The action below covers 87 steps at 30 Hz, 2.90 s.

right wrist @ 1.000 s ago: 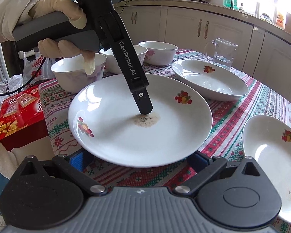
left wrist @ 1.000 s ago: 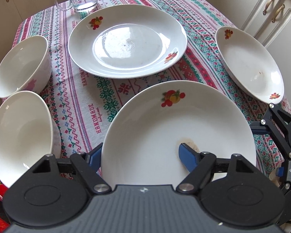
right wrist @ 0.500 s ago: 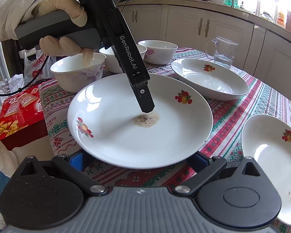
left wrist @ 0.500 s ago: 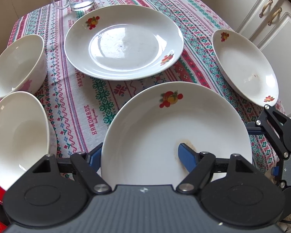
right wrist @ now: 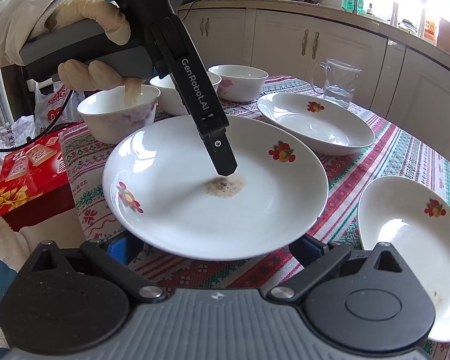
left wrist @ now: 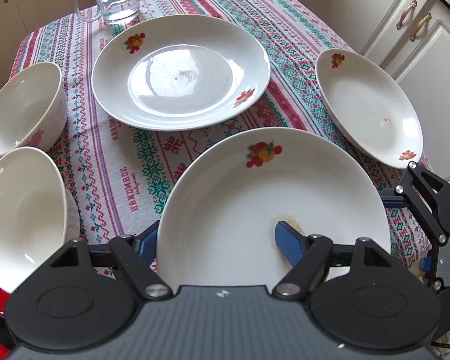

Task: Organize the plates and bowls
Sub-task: 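Lower the held plate onto the other flower plate with the left tool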

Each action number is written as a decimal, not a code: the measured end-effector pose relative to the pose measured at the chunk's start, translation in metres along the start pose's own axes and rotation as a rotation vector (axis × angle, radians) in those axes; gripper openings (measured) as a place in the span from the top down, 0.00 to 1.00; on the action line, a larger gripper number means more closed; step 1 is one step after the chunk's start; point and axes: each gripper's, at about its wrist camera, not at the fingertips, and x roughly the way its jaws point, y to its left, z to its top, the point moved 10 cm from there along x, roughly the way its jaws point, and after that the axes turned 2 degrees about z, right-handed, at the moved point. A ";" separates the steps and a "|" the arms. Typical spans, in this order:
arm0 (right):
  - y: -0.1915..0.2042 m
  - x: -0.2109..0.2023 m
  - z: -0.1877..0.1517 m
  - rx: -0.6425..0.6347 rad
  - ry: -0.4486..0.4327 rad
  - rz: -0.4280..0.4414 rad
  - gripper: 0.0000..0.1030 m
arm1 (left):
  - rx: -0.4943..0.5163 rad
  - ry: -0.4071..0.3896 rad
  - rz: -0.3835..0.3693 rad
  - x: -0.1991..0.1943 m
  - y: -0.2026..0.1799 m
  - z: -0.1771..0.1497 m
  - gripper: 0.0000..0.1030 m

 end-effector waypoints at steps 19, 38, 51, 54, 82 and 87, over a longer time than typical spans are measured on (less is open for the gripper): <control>-0.011 -0.021 0.002 -0.005 -0.015 -0.007 0.00 | 0.016 -0.033 -0.003 -0.012 -0.015 0.011 0.25; -0.064 -0.052 -0.006 0.028 -0.046 -0.083 0.00 | 0.104 -0.063 -0.022 0.001 -0.062 0.060 0.26; -0.113 -0.074 -0.023 0.079 -0.055 -0.158 0.00 | 0.201 -0.068 -0.046 0.020 -0.108 0.105 0.26; -0.123 -0.079 -0.027 0.093 -0.054 -0.175 0.00 | 0.221 -0.068 -0.057 0.025 -0.118 0.113 0.26; -0.155 -0.086 -0.046 0.200 -0.013 -0.234 0.00 | 0.288 -0.054 -0.065 0.058 -0.139 0.138 0.26; -0.155 -0.087 -0.046 0.214 -0.003 -0.251 0.00 | 0.297 -0.054 -0.061 0.058 -0.140 0.139 0.26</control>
